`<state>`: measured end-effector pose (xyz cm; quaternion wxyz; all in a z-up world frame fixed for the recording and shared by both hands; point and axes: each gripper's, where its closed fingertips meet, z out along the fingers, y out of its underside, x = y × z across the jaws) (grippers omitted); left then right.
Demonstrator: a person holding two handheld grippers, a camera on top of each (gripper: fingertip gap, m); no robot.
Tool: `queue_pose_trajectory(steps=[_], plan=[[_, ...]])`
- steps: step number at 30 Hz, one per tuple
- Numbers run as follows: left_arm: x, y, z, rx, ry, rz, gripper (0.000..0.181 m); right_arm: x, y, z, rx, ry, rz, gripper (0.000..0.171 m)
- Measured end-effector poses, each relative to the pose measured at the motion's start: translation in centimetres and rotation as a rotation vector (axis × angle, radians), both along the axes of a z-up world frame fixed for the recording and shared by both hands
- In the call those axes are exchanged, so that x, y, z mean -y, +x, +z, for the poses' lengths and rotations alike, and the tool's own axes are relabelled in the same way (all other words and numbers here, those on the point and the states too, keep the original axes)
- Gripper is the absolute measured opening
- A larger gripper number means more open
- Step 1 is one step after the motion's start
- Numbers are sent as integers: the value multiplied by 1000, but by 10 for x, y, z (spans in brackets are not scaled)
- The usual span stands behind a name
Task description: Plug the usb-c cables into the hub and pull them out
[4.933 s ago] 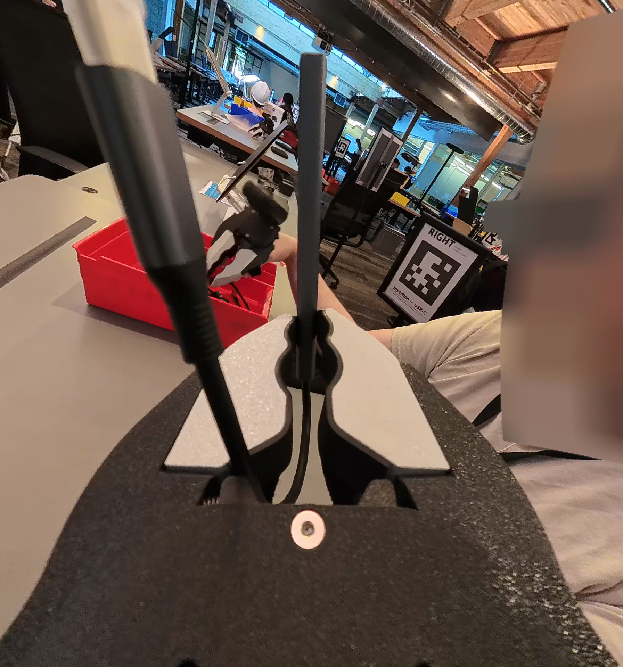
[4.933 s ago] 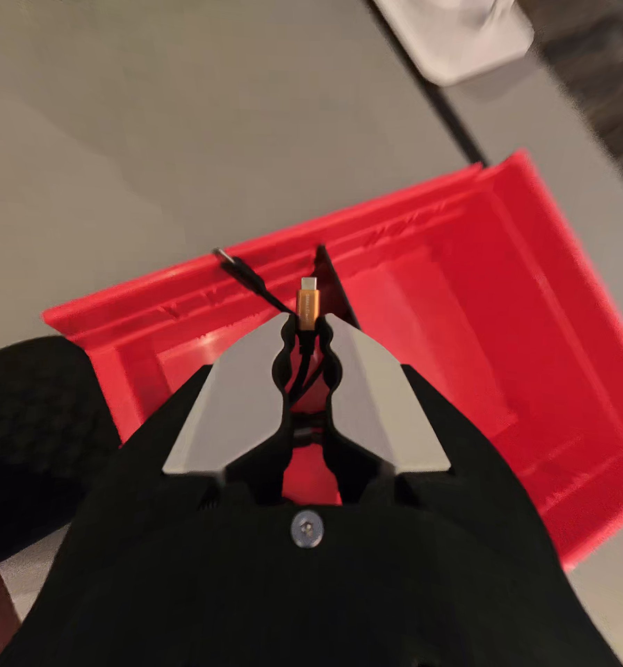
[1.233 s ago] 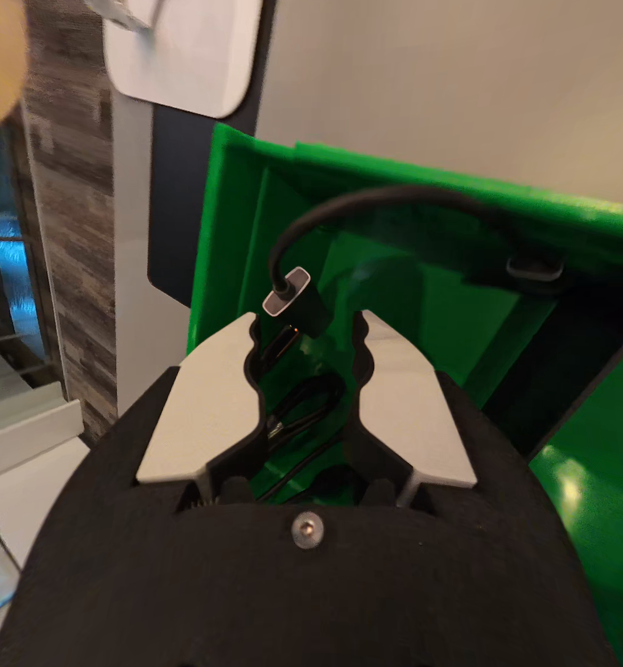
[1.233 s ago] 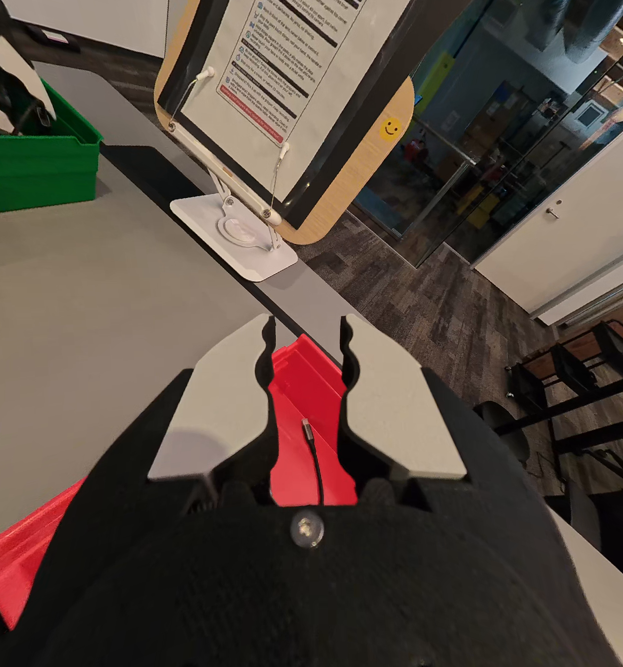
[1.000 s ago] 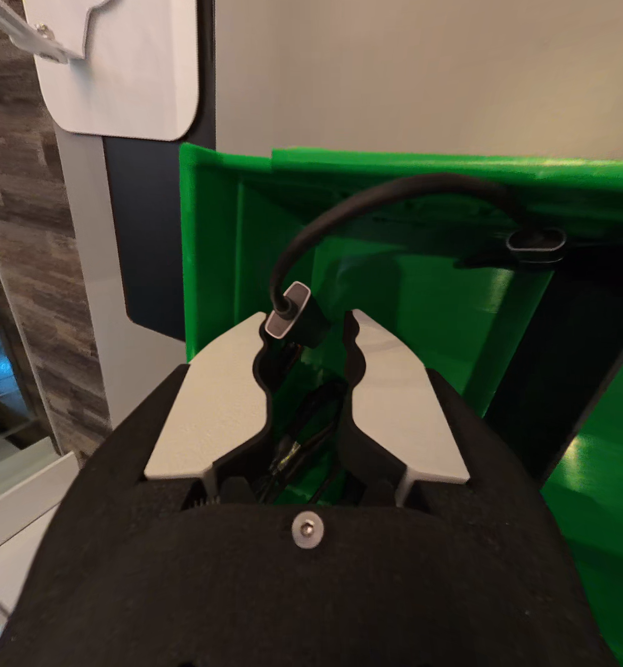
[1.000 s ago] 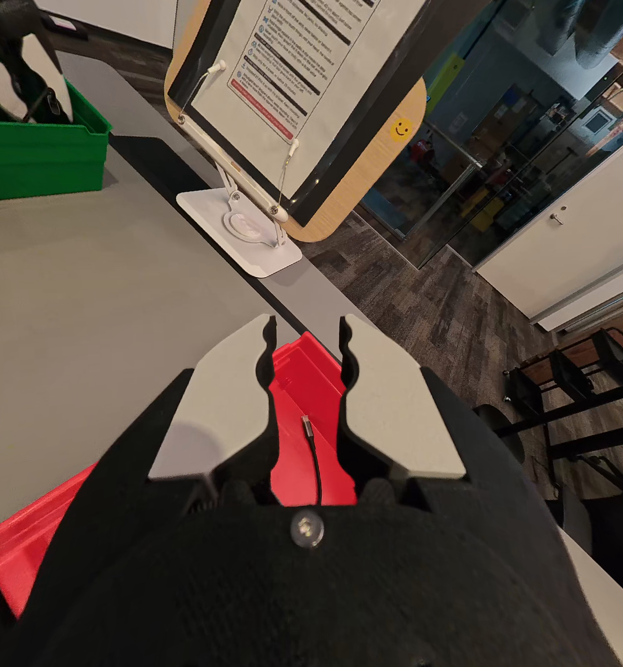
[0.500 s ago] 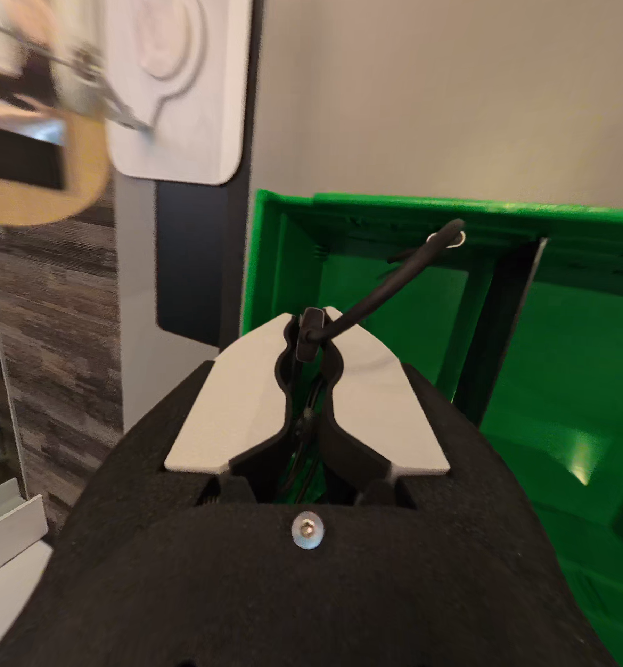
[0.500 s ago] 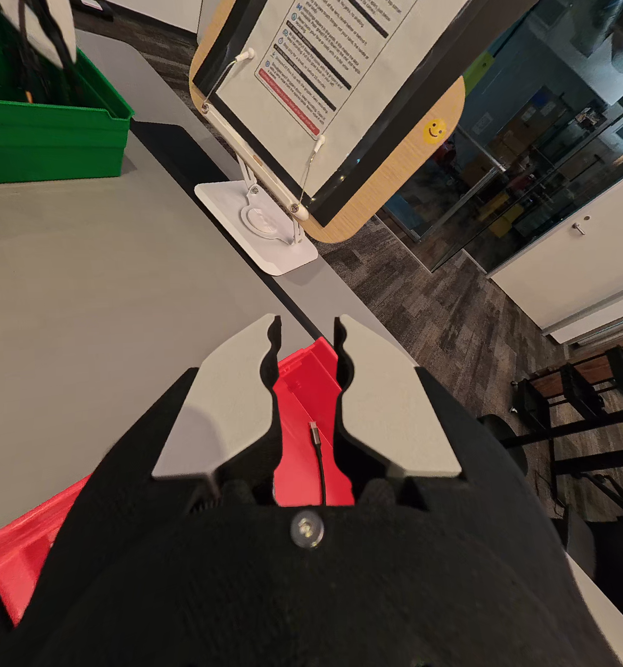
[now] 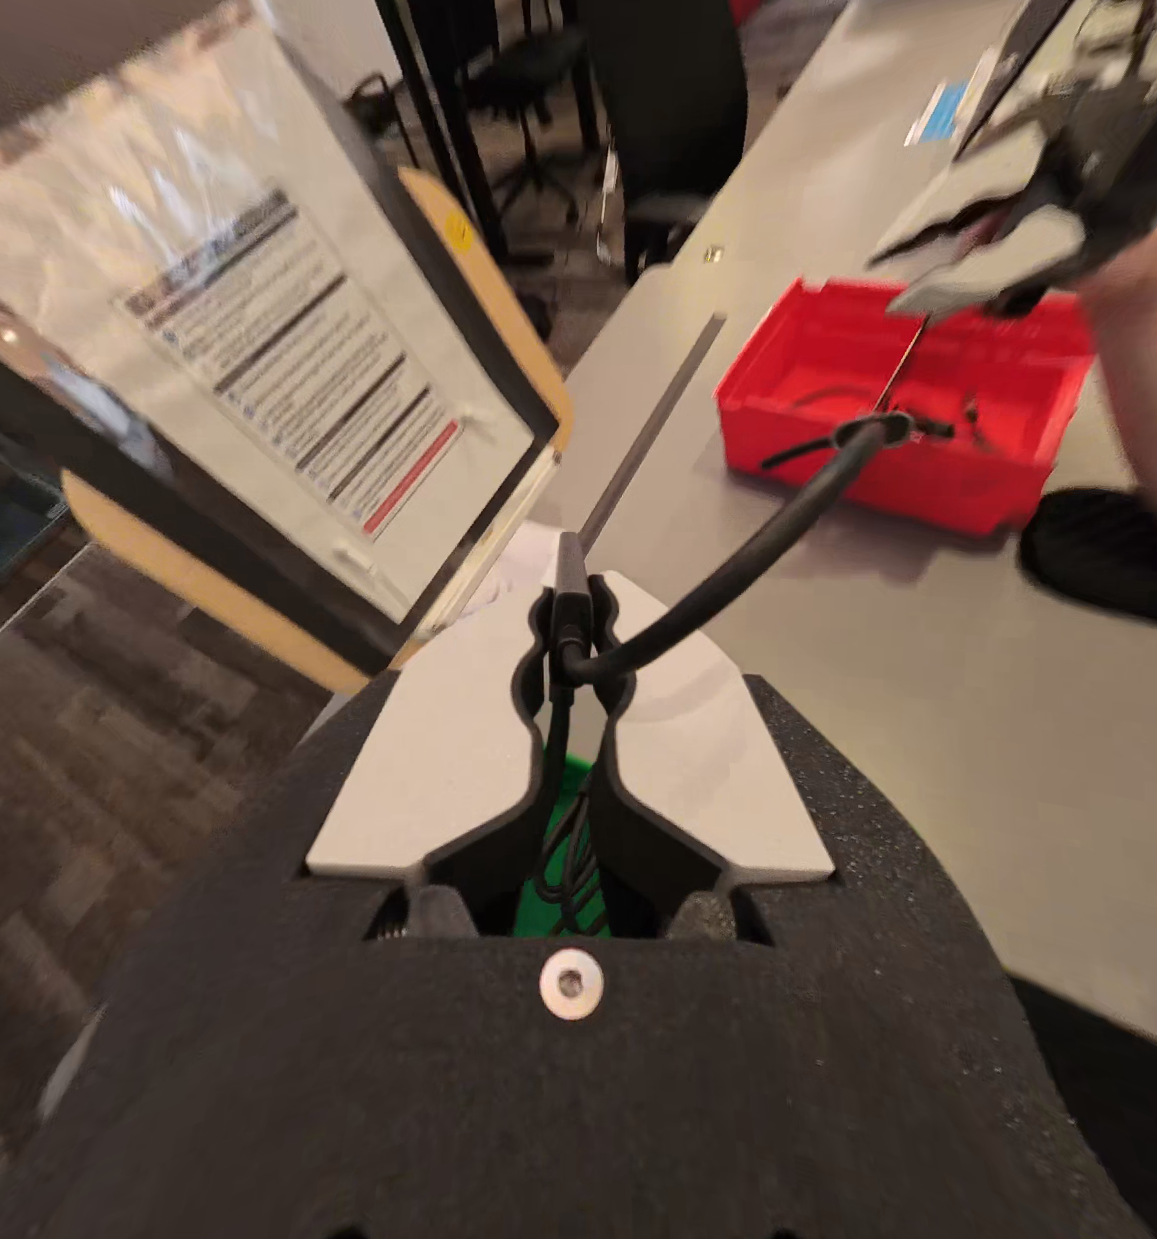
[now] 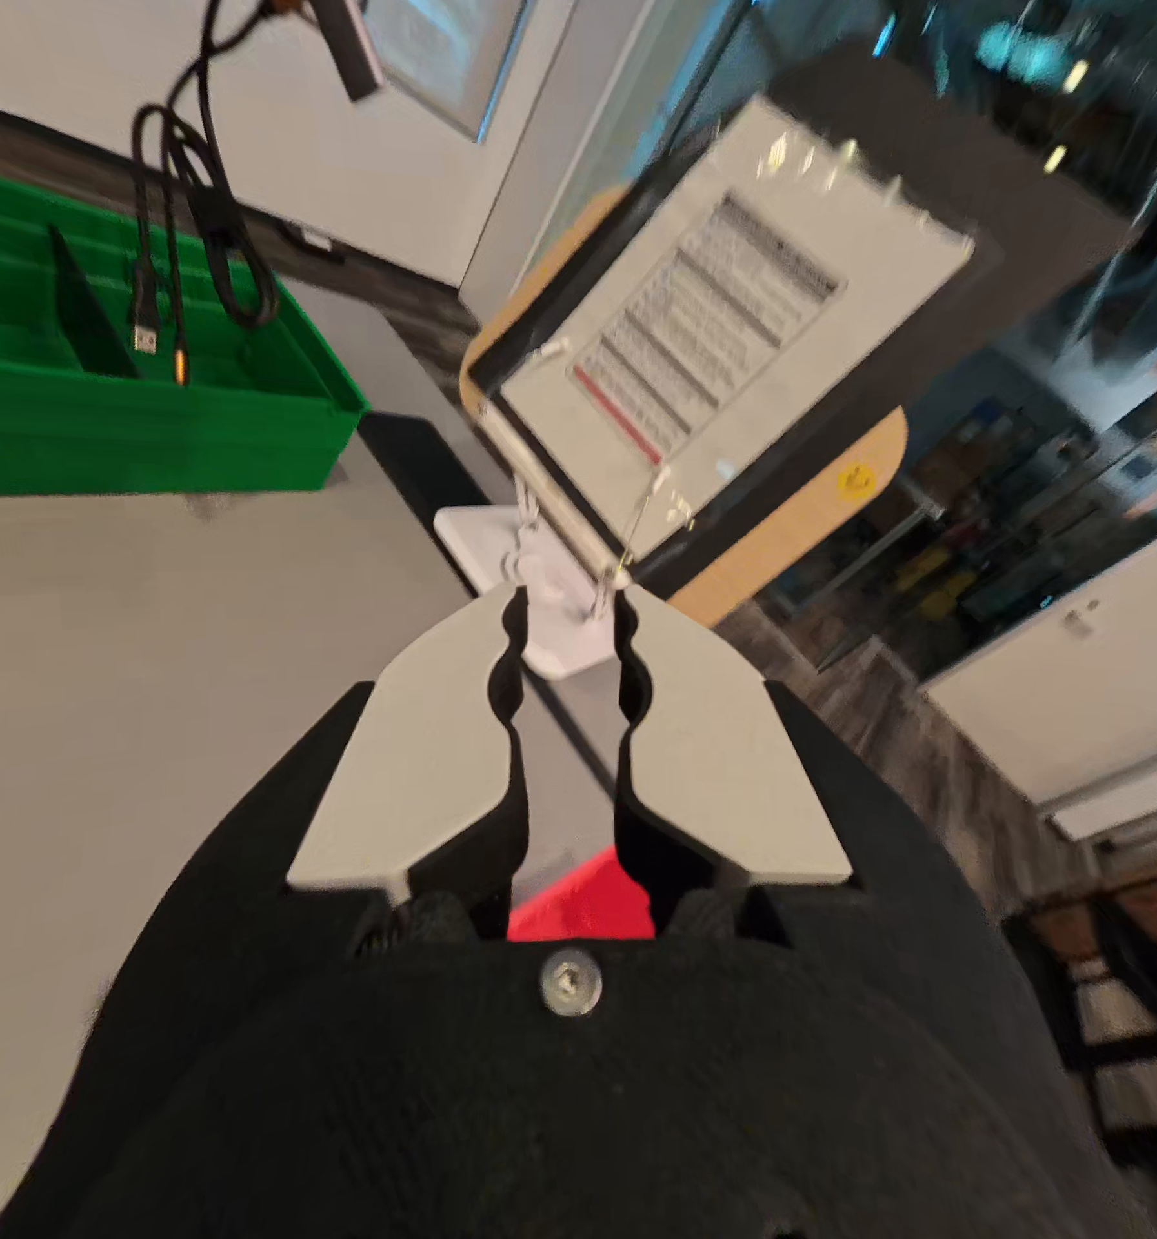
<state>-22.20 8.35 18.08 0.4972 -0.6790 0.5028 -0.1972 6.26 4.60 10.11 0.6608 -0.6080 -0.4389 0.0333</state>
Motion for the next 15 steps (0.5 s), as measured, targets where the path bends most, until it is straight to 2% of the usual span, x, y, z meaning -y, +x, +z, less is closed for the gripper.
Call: queue_pose_trajectory(steps=[4, 7, 11, 15], plan=[[31, 51, 24, 130, -71, -22, 9, 18, -46, 30, 34, 325, 50, 28], [49, 88, 27, 192, -170, -44, 10, 31, -74, 52, 22, 535, -13, 35], [77, 134, 25, 273, -338, -148, 10, 42, -100, 63, 56, 701, -119, 52], [94, 164, 16, 346, -490, -195, 9, 51, -99, 73, 46, 823, -224, 50]])
